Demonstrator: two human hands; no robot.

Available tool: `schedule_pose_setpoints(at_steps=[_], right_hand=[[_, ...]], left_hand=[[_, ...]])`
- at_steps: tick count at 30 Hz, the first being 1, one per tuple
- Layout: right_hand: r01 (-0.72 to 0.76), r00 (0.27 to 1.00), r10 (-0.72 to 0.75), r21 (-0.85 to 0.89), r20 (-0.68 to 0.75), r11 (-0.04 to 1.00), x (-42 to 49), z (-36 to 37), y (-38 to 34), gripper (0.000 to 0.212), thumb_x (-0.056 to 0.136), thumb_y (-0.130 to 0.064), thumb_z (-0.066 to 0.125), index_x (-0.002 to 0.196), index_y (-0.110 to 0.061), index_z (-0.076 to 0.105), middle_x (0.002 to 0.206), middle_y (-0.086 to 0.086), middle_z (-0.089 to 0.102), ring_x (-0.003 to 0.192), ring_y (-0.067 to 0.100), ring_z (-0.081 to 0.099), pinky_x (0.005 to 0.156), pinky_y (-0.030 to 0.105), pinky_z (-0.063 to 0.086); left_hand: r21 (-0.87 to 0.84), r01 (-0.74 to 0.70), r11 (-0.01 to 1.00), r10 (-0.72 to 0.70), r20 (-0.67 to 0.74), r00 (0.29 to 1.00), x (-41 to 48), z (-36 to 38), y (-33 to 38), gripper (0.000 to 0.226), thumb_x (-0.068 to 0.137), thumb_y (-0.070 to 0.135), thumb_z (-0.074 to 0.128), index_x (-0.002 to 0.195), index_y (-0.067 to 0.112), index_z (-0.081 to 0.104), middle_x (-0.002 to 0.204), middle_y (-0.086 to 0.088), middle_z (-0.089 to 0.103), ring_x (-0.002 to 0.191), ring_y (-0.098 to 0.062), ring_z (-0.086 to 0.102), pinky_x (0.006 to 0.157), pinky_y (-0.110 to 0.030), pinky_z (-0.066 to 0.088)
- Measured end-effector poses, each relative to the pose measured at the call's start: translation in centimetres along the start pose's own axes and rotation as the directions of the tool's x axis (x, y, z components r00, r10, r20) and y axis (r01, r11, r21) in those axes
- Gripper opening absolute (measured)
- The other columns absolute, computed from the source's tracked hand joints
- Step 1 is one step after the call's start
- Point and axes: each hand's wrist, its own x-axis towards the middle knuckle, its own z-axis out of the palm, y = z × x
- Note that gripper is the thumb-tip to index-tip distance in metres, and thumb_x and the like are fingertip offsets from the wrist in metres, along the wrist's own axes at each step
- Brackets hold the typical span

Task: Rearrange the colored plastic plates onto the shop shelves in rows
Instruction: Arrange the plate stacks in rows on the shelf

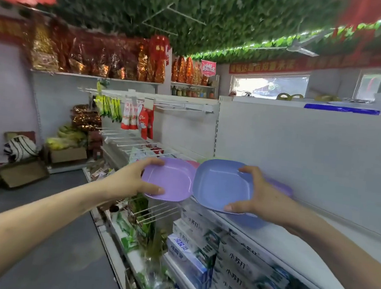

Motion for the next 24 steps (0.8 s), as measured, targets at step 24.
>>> schedule_pose_setpoints(at_steps=[24], right_hand=[[-0.579, 0.772, 0.542, -0.014, -0.332, 0.816, 2.7, 0.4, 2.0, 0.091, 0.069, -0.053, 0.091, 0.142, -0.048, 0.035, 0.133, -0.017, 0.046, 0.085, 0.016, 0.058, 0.061, 0.025, 0.045]], left_hand=[[-0.206, -0.295, 0.933, 0.352, 0.352, 0.867, 25.8, 2.2, -5.1, 0.068, 0.076, 0.027, 0.09, 0.133, 0.045, 0.058, 0.121, -0.004, 0.061, 0.079, -0.025, 0.062, 0.069, -0.033, 0.055]])
